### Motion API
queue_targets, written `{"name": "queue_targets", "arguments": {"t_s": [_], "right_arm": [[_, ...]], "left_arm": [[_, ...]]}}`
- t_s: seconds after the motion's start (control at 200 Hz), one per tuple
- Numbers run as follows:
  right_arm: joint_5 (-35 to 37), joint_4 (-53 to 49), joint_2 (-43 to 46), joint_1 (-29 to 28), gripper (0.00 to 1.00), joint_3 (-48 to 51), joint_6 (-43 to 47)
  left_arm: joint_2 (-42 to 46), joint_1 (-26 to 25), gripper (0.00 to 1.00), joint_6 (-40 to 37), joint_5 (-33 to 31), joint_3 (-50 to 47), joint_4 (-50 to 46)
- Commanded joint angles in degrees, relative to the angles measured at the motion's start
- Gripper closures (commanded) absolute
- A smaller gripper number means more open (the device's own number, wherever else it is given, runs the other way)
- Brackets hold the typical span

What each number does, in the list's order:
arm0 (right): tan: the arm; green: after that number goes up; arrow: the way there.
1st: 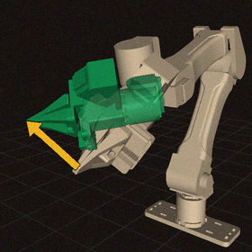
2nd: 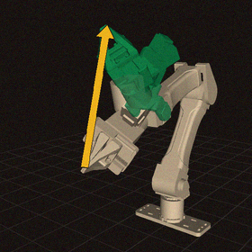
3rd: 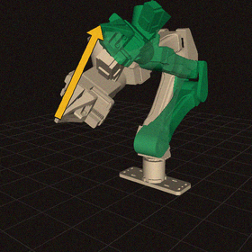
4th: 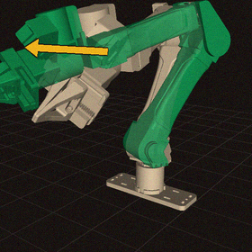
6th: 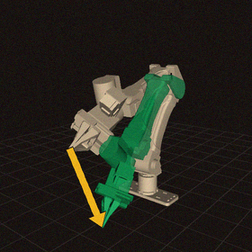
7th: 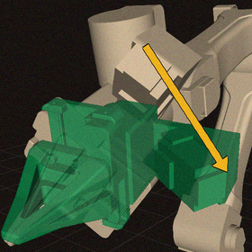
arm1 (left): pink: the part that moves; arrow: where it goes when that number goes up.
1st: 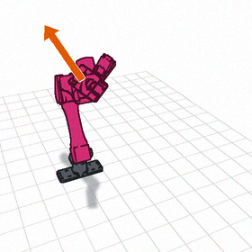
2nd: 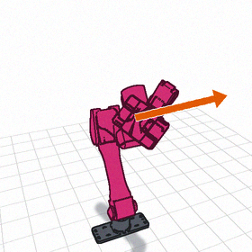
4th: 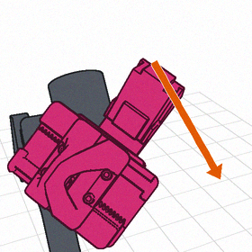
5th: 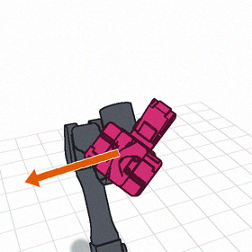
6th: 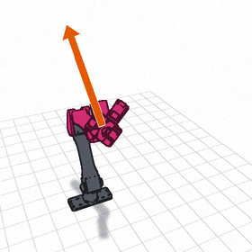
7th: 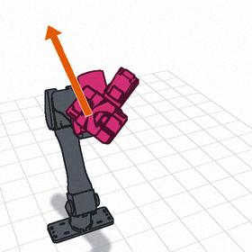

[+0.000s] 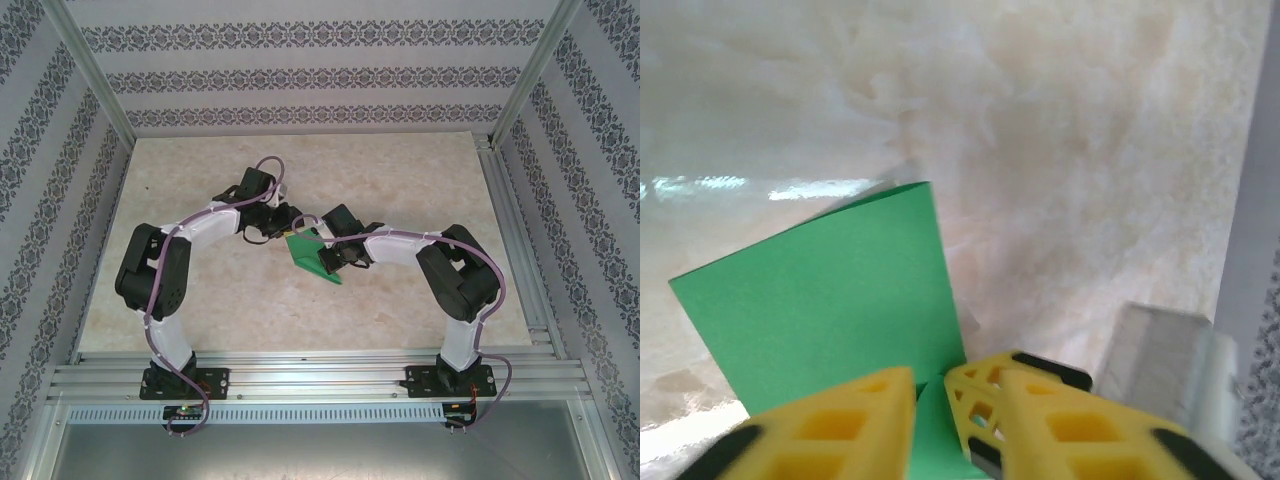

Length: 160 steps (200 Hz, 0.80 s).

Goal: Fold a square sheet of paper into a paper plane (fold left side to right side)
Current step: Third fold the triangle at the center of the table.

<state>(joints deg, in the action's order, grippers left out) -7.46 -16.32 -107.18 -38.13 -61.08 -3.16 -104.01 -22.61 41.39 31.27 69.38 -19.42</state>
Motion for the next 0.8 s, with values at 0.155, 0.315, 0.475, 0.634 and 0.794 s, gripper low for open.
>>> {"name": "queue_targets", "arguments": {"t_s": [0.155,0.315,0.475,0.634,0.794], "right_arm": [[0.43,-4.44,-2.6,-0.6,1.0,-0.31,0.1],[0.71,-4.68,-2.68,-0.7,1.0,-0.24,0.32],[0.54,-4.67,-3.0,-0.76,1.0,-0.5,0.32],[0.68,-4.96,-3.22,-0.91,1.0,-0.8,0.58],[1.01,-5.3,-3.17,-0.97,1.0,-0.85,0.63]], "left_arm": [[0.82,-2.3,0.89,7.81,11.57,-10.18,14.83],[-2.69,-4.37,0.9,9.46,11.9,-9.44,16.55],[-4.59,-5.49,0.89,9.76,10.14,-9.48,16.31],[-6.76,-6.26,0.89,8.48,8.08,-8.49,14.11],[-7.84,-6.33,0.89,6.4,5.71,-8.32,11.08]]}}
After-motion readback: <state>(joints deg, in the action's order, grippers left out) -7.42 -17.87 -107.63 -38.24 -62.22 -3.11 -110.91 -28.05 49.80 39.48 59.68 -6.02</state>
